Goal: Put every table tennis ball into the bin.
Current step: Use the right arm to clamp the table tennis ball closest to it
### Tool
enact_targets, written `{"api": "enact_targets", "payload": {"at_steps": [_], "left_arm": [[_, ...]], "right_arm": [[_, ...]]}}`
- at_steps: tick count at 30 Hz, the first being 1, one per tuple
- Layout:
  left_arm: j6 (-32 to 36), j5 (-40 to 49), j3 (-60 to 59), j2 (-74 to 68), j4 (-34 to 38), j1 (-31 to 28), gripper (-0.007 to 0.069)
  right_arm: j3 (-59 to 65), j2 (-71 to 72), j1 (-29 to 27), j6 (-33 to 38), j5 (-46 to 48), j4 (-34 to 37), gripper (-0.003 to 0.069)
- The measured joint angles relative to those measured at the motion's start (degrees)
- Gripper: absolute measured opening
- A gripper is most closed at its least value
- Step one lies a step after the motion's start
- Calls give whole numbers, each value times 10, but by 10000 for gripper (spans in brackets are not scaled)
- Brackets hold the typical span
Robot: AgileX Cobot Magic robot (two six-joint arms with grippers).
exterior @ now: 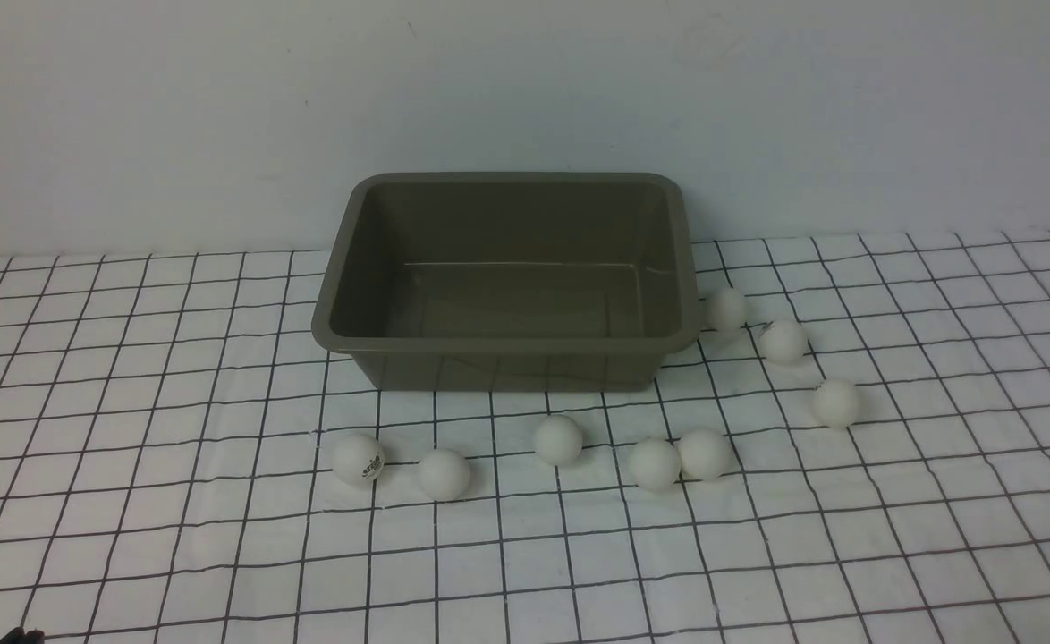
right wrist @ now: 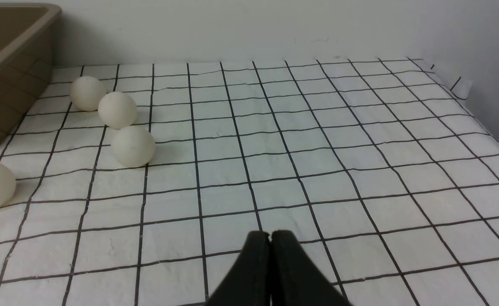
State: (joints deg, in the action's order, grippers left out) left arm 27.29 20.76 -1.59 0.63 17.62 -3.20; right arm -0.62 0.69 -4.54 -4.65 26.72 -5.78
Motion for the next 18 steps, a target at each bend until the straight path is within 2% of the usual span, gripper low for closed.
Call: {"api": "enact_targets", "payload": {"at_steps": [4, 9, 13, 18], "left_arm": [[0, 0, 0, 0, 0, 0, -4], [0, 0, 0, 0, 0, 0, -4], [0, 0, 0, 0, 0, 0, -4], [0, 0, 0, 0, 0, 0, -4]], "right_arm": [[0, 0, 0, -3, -1, 7, -18], [0, 0, 0, -32, -27, 70, -18], [0, 0, 0, -85, -61, 224, -18], [1, 0, 0, -80, -97, 283, -18]]}}
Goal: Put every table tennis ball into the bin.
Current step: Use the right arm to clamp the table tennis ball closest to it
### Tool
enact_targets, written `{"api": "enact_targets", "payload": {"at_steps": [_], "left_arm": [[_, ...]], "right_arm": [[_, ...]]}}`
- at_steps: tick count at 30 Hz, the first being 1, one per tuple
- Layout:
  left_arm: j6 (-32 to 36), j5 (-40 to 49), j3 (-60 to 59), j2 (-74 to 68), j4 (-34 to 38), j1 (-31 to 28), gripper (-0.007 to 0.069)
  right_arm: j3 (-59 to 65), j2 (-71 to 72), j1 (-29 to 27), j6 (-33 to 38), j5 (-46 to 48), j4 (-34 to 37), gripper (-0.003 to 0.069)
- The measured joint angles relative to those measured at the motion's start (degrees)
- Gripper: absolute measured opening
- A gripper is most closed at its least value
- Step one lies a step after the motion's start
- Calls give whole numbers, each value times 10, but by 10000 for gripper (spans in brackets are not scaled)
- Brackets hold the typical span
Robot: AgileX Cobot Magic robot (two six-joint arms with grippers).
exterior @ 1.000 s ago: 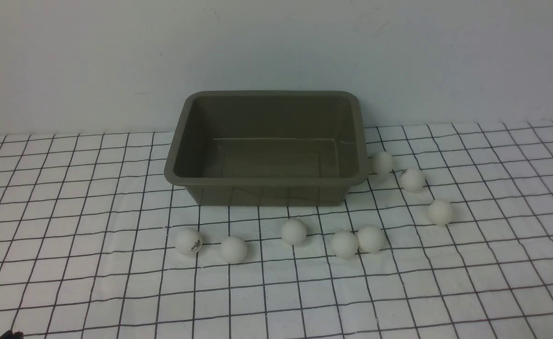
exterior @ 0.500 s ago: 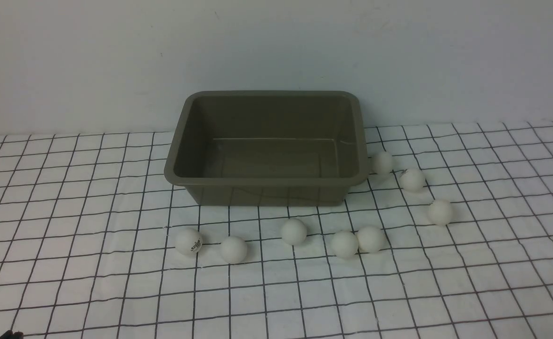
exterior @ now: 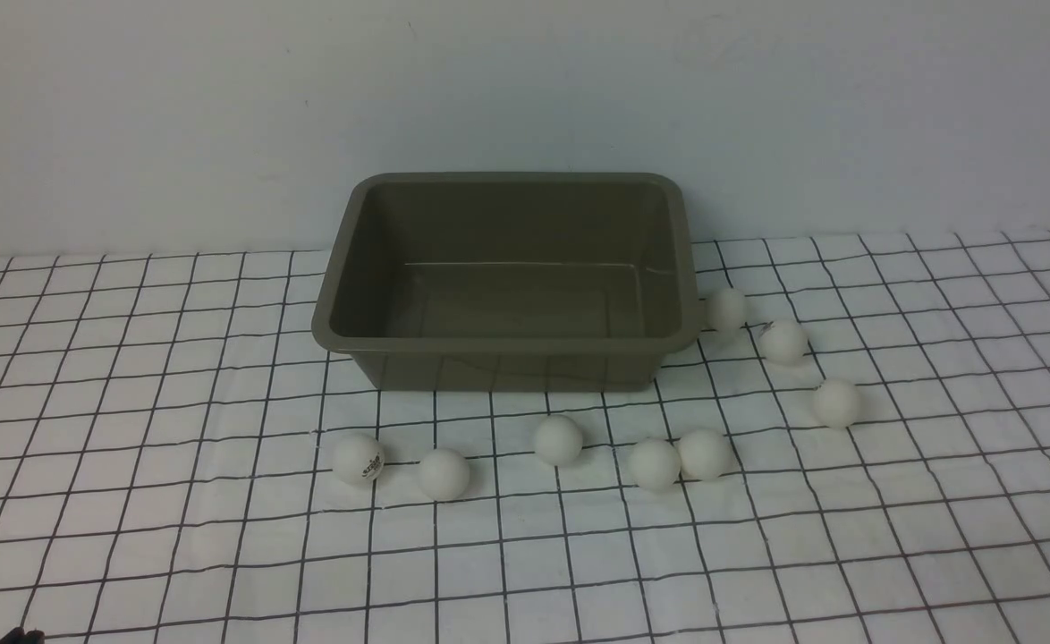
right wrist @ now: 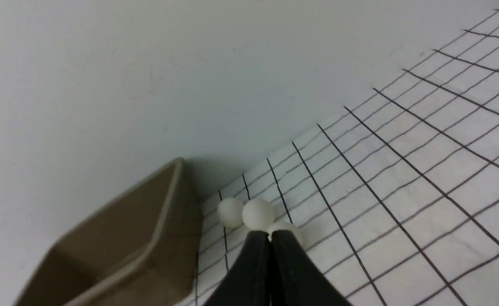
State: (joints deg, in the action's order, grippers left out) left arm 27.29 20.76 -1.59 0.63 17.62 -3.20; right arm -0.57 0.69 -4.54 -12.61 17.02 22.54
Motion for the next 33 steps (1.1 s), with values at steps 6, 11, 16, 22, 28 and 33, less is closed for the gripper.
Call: {"api": "enact_targets", "payload": {"at_steps": [6, 11, 16, 22, 28, 33], "left_arm": [[0, 0, 0, 0, 0, 0, -4], [0, 0, 0, 0, 0, 0, -4], [0, 0, 0, 0, 0, 0, -4], [0, 0, 0, 0, 0, 0, -4], [0, 0, 0, 0, 0, 0, -4], [0, 0, 0, 0, 0, 0, -4]], "right_arm": [[0, 0, 0, -11, -97, 168, -18], [0, 0, 0, -11, -161, 277, -18], [0, 0, 0, -8, -183, 316, -18], [-39, 0, 0, 49, -132, 262, -18], [-161, -6, 0, 196, 28, 178, -18], [-281, -91, 0, 345, 189, 174, -18]]}}
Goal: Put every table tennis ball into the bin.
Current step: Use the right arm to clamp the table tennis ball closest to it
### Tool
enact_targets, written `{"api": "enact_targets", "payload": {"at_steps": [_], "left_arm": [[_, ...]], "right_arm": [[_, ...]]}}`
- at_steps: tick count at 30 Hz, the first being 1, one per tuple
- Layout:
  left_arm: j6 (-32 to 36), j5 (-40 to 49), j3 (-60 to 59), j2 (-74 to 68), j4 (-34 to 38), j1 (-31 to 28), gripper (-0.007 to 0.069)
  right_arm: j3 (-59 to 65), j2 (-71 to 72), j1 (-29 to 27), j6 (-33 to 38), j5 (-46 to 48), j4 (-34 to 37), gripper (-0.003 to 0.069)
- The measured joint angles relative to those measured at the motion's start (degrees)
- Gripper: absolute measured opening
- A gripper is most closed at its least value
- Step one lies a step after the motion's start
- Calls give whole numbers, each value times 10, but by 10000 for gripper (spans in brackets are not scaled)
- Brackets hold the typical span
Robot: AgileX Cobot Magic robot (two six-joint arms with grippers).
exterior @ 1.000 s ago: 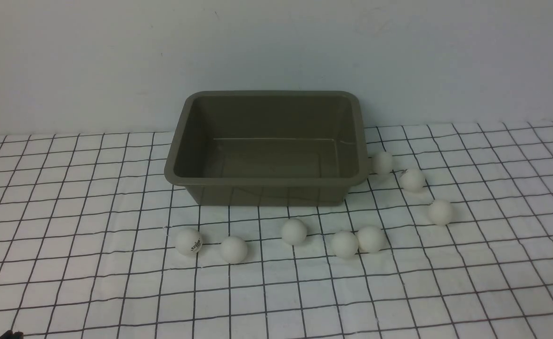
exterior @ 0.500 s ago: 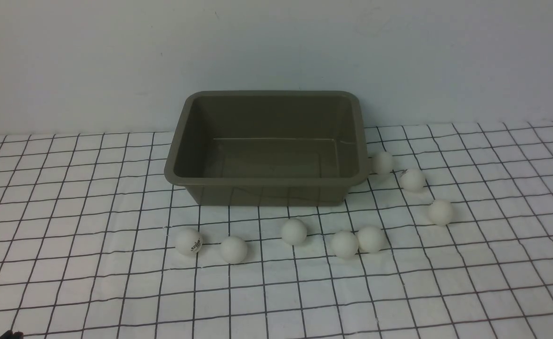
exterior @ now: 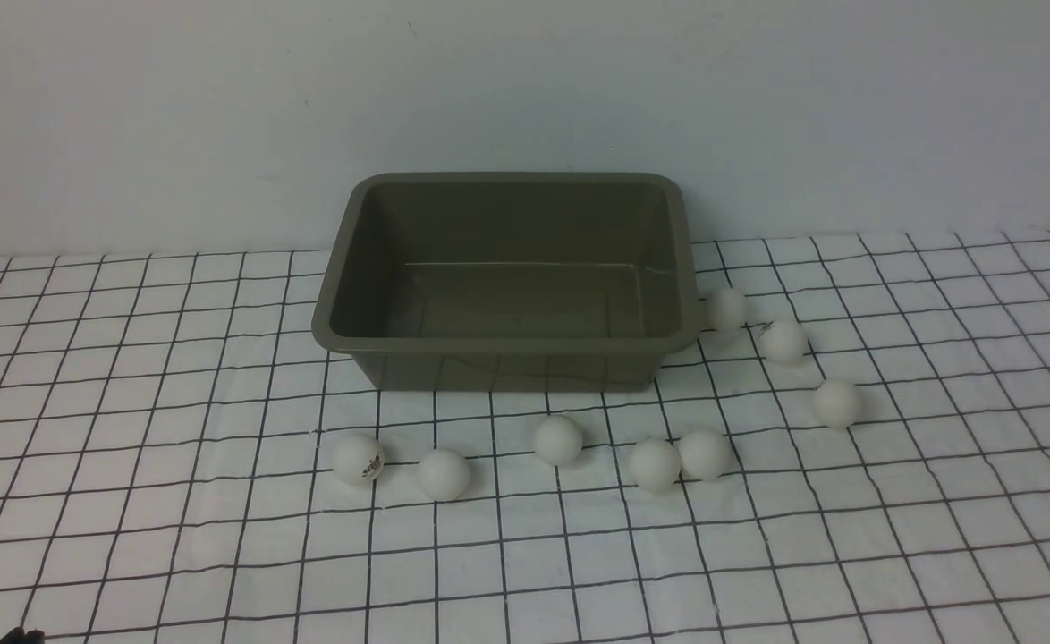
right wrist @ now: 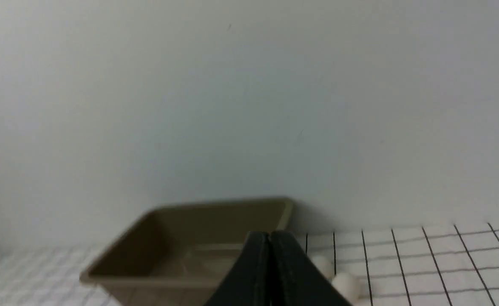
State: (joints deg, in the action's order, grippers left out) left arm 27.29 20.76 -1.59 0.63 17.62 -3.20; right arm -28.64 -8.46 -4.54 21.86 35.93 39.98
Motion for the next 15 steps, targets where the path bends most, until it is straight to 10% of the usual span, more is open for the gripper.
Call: {"api": "enact_targets", "payload": {"at_steps": [15], "left_arm": [[0, 0, 0, 0, 0, 0, -4]], "right_arm": [[-161, -345, 0, 90, 210, -78, -13]]}}
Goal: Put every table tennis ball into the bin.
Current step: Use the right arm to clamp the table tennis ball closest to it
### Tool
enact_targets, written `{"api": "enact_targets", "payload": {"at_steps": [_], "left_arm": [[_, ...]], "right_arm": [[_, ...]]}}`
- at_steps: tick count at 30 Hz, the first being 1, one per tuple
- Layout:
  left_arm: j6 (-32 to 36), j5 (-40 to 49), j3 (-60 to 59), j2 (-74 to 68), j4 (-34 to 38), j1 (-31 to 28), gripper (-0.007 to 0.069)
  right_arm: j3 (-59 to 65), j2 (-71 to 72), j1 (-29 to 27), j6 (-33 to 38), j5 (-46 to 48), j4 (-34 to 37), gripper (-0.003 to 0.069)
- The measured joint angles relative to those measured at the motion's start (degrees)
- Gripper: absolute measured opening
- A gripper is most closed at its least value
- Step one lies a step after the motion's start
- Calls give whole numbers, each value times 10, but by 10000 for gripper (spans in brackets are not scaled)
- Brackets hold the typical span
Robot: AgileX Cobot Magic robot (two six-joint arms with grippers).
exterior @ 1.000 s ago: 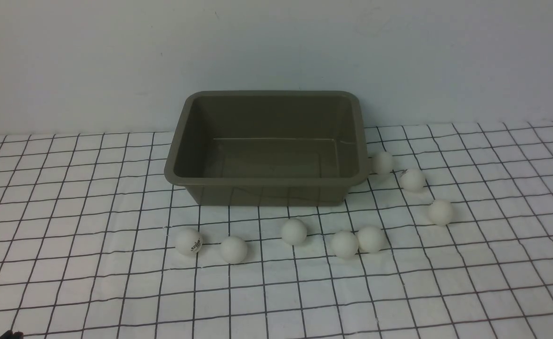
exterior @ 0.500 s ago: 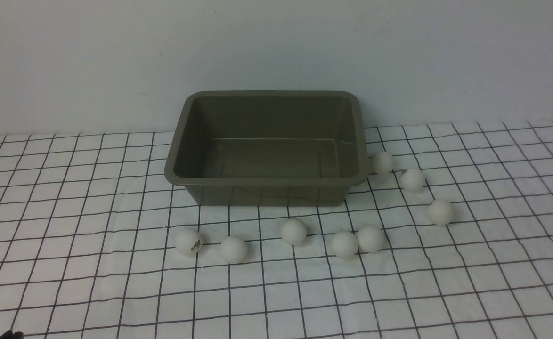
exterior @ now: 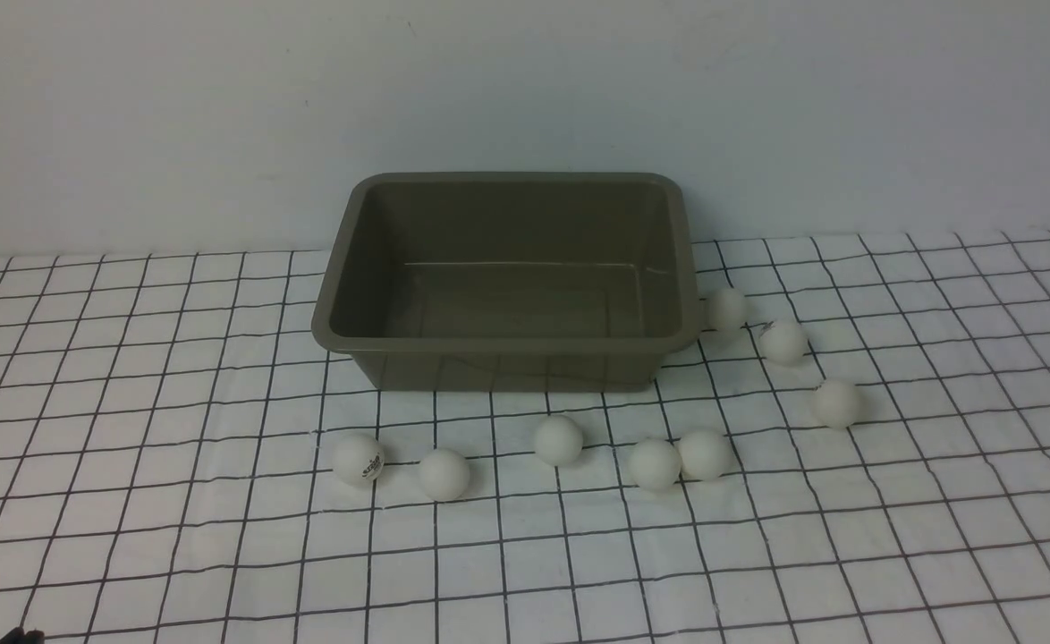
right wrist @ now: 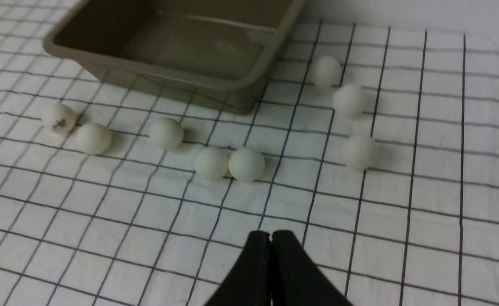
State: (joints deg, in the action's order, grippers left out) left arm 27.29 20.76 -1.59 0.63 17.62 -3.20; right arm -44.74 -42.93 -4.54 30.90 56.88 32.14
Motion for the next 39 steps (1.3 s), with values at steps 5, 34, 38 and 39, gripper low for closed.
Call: {"api": "enact_targets", "payload": {"at_steps": [5, 34, 38, 39], "left_arm": [[0, 0, 0, 0, 0, 0, -4], [0, 0, 0, 0, 0, 0, -4], [0, 0, 0, 0, 0, 0, -4], [0, 0, 0, 0, 0, 0, -4]], "right_arm": [[-5, -101, 20, 1, -3, -12, -13], [-105, -341, 268, -391, -100, -474, -10], [-112, -341, 268, -395, -117, -473, -4], [-113, -343, 268, -395, -121, -472, 1]]}}
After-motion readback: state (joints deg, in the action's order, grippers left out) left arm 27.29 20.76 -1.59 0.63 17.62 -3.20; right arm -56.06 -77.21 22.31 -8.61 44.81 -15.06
